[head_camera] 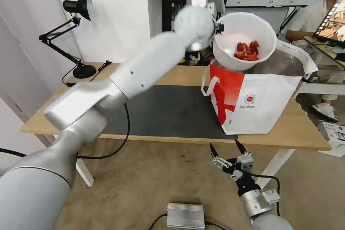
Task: Pick up the trash from the table and place it into the takeout bag.
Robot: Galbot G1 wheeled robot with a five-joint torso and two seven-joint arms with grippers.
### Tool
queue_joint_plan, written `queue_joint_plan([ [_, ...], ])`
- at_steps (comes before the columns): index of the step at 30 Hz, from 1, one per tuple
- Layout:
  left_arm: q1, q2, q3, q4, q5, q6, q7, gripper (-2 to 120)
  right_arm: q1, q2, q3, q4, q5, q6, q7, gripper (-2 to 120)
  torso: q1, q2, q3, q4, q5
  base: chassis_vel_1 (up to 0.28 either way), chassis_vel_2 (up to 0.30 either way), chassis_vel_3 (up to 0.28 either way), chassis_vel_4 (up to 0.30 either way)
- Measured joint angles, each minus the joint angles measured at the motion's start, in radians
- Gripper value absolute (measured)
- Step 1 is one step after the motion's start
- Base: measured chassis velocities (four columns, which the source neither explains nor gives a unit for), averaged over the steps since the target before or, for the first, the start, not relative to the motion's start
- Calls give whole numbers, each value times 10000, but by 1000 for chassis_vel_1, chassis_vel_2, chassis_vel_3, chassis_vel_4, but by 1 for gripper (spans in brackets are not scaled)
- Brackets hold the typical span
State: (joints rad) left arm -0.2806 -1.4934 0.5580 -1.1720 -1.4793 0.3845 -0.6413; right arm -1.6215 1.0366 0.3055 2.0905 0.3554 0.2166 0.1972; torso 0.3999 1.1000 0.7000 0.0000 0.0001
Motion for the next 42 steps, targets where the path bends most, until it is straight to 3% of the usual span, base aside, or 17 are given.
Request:
queue_joint_plan([
  [7,351,489,514,-713,720,-520,803,0,0,0,0,0,0,0,1,100,0,0,0,0,-1,0,0,0,0],
  [13,407,1084,912,-1711,725,-211,1443,0,0,0,0,0,0,0,1,100,0,0,0,1,-2,0,0,0,0],
  [20,407,1059,1067,-1947,596,282,1805,3,0,0,0,0,0,0,1,100,0,0,0,-1,-1,0,0,0,0],
  [26,396,978,1084,-1910,416,542,1798,28,0,0,0,0,0,0,1,100,0,0,0,-1,-1,0,0,0,0],
  [30,388,1063,1083,-1983,369,557,1777,38,0,0,0,0,0,0,1,100,0,0,0,0,-2,0,0,0,0],
  [33,395,1183,989,-2263,296,557,1758,54,0,0,0,0,0,0,1,100,0,0,0,-1,-2,0,0,0,0],
  [35,417,1260,926,-2427,293,540,1759,57,0,0,0,0,0,0,0,100,0,0,0,-3,-1,0,0,0,0],
  [37,472,1423,837,-2695,290,455,1759,64,0,0,0,0,0,0,1,100,0,0,0,-3,-1,0,0,0,0],
  [40,824,2279,543,-3759,693,-176,1766,79,0,0,0,0,0,0,0,100,0,1,-1,-4,-2,0,0,0,0],
  [41,824,2279,543,-3759,693,-176,1766,79,0,0,0,0,0,0,0,100,0,1,-1,-4,-2,0,0,0,0],
  [42,1058,2742,438,-4172,1042,-609,1846,84,0,0,0,0,0,0,1,100,0,0,-1,-1,-3,0,0,0,0],
])
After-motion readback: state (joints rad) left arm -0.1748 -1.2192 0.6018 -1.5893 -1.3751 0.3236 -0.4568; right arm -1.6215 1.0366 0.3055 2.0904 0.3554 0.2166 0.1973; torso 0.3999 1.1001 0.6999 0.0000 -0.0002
